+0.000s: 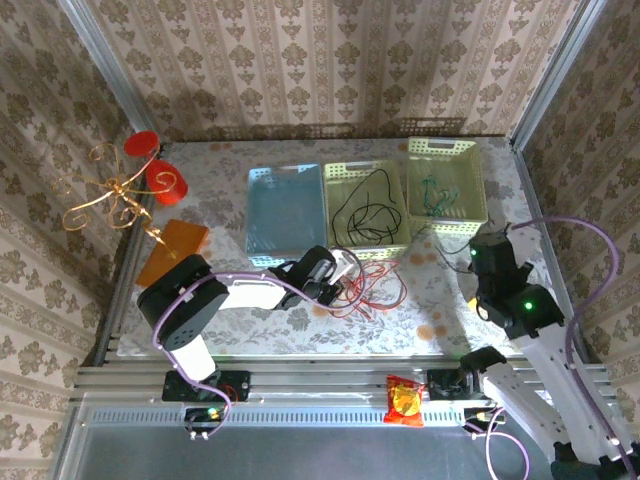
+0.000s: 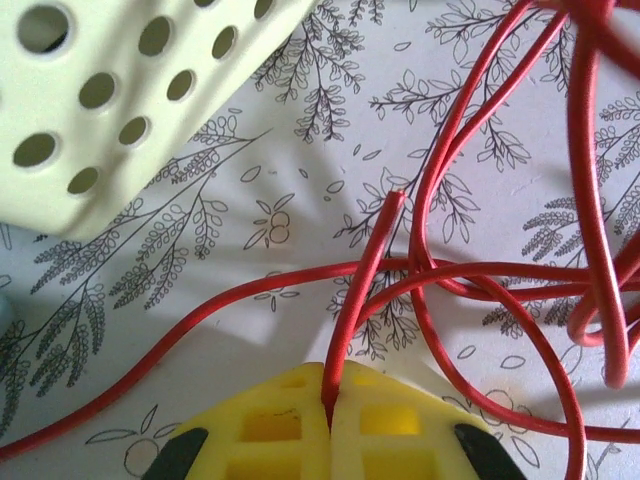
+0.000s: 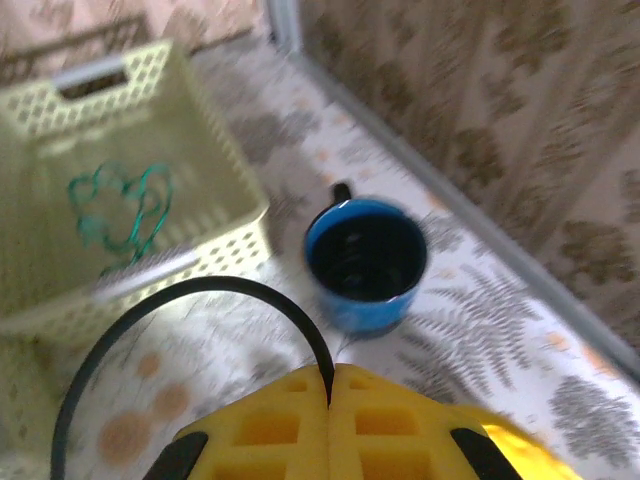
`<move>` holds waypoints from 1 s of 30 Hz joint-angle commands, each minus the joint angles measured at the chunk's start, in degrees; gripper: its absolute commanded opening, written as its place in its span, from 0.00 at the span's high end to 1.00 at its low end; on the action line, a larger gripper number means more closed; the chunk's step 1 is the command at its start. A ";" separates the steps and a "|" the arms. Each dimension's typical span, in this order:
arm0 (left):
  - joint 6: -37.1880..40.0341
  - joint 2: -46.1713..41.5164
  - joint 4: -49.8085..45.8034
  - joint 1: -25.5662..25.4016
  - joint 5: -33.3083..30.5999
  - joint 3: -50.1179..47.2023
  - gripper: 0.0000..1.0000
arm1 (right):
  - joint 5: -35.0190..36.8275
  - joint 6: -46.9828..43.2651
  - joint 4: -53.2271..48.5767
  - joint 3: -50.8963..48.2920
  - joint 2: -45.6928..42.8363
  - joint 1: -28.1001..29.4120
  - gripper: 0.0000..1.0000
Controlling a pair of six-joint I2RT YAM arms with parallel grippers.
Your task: Untangle the cables
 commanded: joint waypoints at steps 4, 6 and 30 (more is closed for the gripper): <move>-1.60 -2.00 0.12 0.45 -1.01 -2.03 1.00 | 8.57 -1.70 -0.39 5.95 -3.93 -2.65 1.00; -1.60 -2.15 0.39 0.46 -0.71 -2.18 1.00 | 0.58 -5.66 5.30 5.64 -4.94 -2.66 1.00; -2.66 -8.92 2.66 -0.14 -2.62 -5.83 1.00 | -41.86 -6.24 40.64 15.52 44.35 3.80 0.83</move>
